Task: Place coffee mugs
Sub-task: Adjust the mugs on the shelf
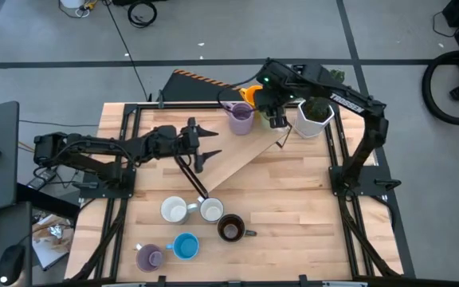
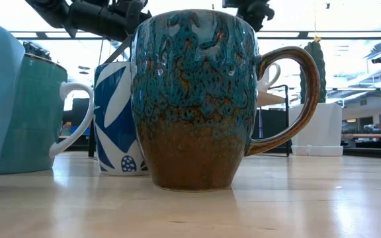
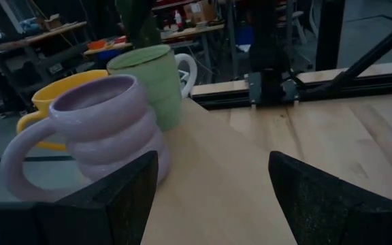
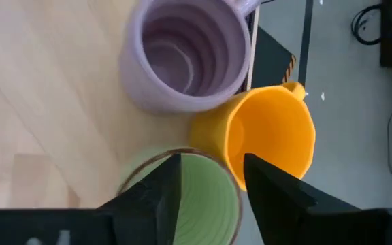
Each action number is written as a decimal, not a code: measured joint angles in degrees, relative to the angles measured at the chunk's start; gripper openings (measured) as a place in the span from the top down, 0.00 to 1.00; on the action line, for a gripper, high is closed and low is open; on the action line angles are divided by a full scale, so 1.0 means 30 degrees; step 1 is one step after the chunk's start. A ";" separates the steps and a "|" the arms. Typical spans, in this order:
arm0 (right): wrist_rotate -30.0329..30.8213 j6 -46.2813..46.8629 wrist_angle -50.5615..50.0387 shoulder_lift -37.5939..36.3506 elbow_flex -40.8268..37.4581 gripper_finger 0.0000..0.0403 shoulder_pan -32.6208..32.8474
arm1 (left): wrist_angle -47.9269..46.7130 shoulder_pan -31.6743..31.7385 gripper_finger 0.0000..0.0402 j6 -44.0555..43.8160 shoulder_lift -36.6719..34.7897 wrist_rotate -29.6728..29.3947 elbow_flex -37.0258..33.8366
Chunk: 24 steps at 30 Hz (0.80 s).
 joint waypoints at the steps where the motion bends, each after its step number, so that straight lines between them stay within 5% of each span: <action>1: 0.0080 -0.0337 -0.0029 0.0193 0.0000 0.56 -0.0100 | -0.0012 -0.0007 0.29 -0.0006 0.0000 0.0006 0.0000; 14: 0.1640 -0.3402 -0.0172 0.1152 -0.0007 0.50 -0.0604 | -0.0199 -0.0007 0.29 -0.0493 0.0000 0.0007 0.0000; 24: -0.0411 -0.5853 0.0212 0.1175 -0.0270 0.52 -0.1752 | -0.0189 -0.0007 0.29 -0.0493 0.0000 0.0005 0.0000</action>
